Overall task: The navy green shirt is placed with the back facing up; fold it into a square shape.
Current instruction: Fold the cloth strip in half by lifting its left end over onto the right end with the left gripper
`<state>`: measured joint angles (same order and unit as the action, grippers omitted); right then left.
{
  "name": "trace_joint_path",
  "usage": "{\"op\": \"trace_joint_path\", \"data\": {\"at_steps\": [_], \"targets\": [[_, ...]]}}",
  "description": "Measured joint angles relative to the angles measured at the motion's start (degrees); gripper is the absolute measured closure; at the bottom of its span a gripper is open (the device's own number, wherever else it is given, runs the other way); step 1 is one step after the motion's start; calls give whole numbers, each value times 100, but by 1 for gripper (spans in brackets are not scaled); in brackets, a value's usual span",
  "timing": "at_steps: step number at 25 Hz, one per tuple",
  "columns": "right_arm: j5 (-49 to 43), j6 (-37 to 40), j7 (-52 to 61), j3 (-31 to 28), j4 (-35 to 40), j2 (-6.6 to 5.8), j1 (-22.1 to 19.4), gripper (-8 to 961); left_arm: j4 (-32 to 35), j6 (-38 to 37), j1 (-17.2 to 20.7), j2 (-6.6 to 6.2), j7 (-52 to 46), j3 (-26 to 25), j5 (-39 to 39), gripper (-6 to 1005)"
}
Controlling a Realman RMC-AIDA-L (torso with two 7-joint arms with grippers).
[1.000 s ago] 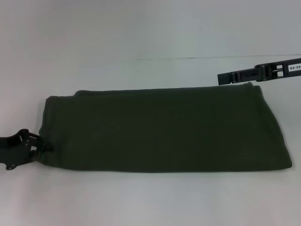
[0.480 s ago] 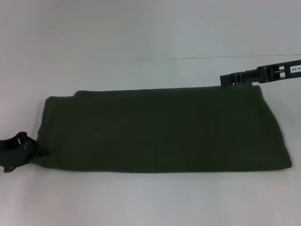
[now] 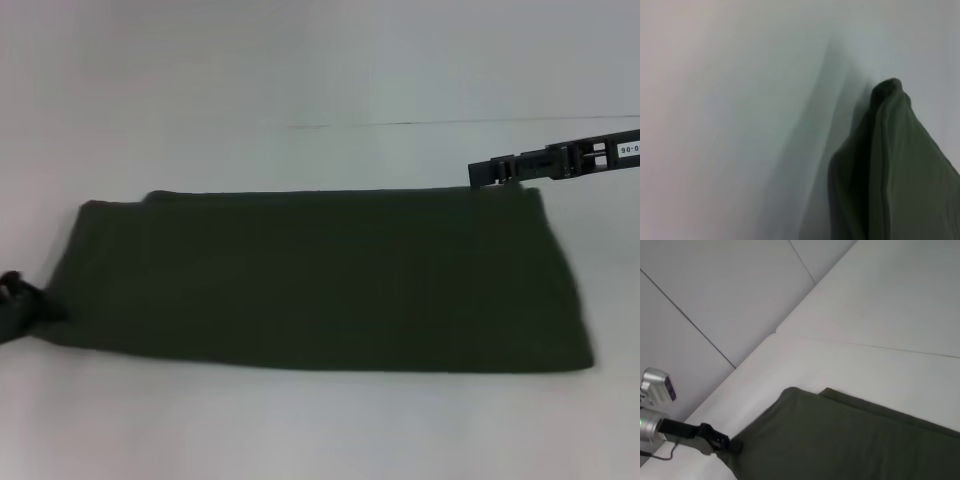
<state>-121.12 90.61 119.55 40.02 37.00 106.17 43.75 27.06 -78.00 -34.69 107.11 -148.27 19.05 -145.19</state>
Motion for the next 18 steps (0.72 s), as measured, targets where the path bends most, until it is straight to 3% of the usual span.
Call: {"op": "trace_joint_path", "data": {"at_steps": [5,9,13,14,15,18], "targets": [[0,4,-3,-3,-30,4,-7,158,811,-487,258,-190,95,-17,-15,970],[1,-28,-3,-33,-40,1,-60,158,1375,-955,383,-446,376,-71,-45,968],[2,-80,25,-53,-9,-18,-175,159,1737,-1608,251,-609,865,-81,188,963],[1,-139,55,-56,0,-39,-225,159,1862,-2103,8,-583,1100,-44,613,961],[1,-210,81,-66,0,-69,-273,159,1862,-2103,8,-583,1100,-44,613,960],[1,-327,143,-134,-5,-149,-442,159,2078,-2556,-462,-373,1248,170,1137,956]]}}
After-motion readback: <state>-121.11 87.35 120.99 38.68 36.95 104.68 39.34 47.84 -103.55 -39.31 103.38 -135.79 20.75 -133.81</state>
